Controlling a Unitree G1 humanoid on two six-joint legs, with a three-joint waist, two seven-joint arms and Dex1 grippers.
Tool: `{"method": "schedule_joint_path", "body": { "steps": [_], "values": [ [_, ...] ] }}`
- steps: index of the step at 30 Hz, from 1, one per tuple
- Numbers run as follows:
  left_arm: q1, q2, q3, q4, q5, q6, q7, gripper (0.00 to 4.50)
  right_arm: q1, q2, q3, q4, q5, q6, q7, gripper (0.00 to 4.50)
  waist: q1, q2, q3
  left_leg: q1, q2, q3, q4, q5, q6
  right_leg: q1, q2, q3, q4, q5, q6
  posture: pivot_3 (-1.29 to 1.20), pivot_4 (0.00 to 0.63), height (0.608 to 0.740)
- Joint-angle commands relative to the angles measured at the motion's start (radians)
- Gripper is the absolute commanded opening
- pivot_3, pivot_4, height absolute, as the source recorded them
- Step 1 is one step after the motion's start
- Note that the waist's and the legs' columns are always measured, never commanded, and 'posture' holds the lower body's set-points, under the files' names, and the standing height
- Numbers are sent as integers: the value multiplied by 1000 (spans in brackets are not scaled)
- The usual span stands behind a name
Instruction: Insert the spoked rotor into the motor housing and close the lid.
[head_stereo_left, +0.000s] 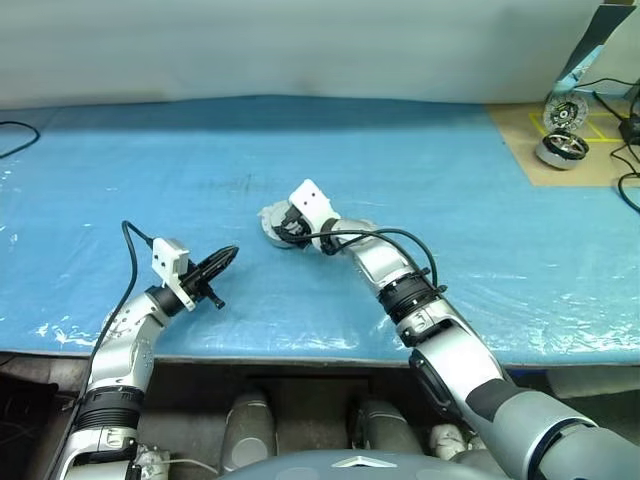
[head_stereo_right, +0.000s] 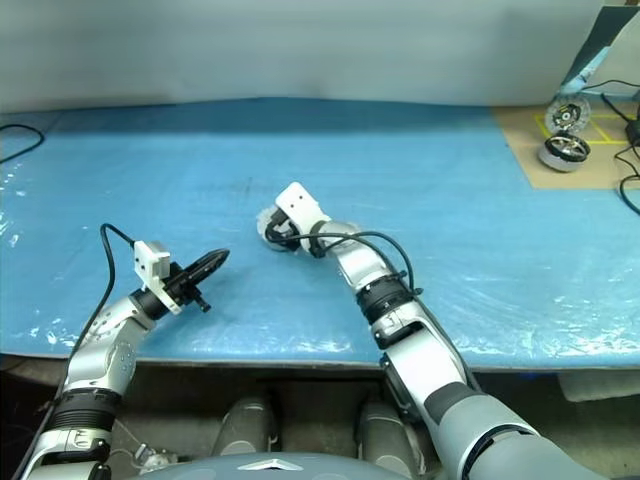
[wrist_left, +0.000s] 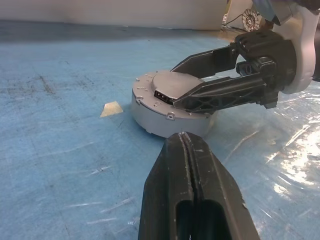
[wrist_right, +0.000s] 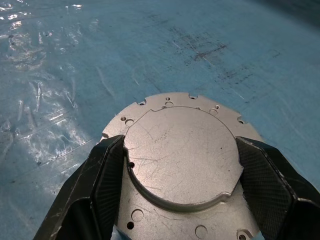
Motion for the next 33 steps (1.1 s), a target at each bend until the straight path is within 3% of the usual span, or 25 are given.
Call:
{"method": "schedule_joint_path", "body": {
  "steps": [1,7,12,22,28,33],
  "values": [
    [-15,4,10,-32,-5,-6,1,0,91,-29,15,82,-7,122,58,3104,0,0,-2,0,0,0,0,0,0,0,0,0,0,0,0,0,150,740],
    [-35,6,8,-29,-15,11,-12,0,219,-164,117,-126,-23,122,283,3104,2,-6,-6,-5,-1,0,-2,-1,-2,1,1,-1,-8,3,3,0,150,740],
    [-37,3,-25,-73,-30,54,-54,0,296,-236,145,-279,-1,137,386,3104,1,-6,-11,-4,1,-1,-3,-3,-6,2,3,-4,-8,4,4,0,150,740],
    [-89,-42,-139,-61,12,89,-96,0,309,-270,146,-347,-3,90,433,3104,-1,-6,-11,-2,1,0,-3,-3,-6,2,3,-2,-9,0,-1,0,150,740],
    [-220,-92,-199,125,146,-9,-46,0,300,-270,88,-376,31,83,409,3104,-1,-6,-10,-3,1,0,-3,-3,-6,2,3,-2,-9,1,-1,0,150,740],
    [-248,-124,-216,182,172,-41,-39,0,311,-274,78,-396,39,103,394,3104,0,-6,-10,-3,1,-1,-3,-3,-6,2,3,-3,-9,3,2,0,150,740]
  ]
}}
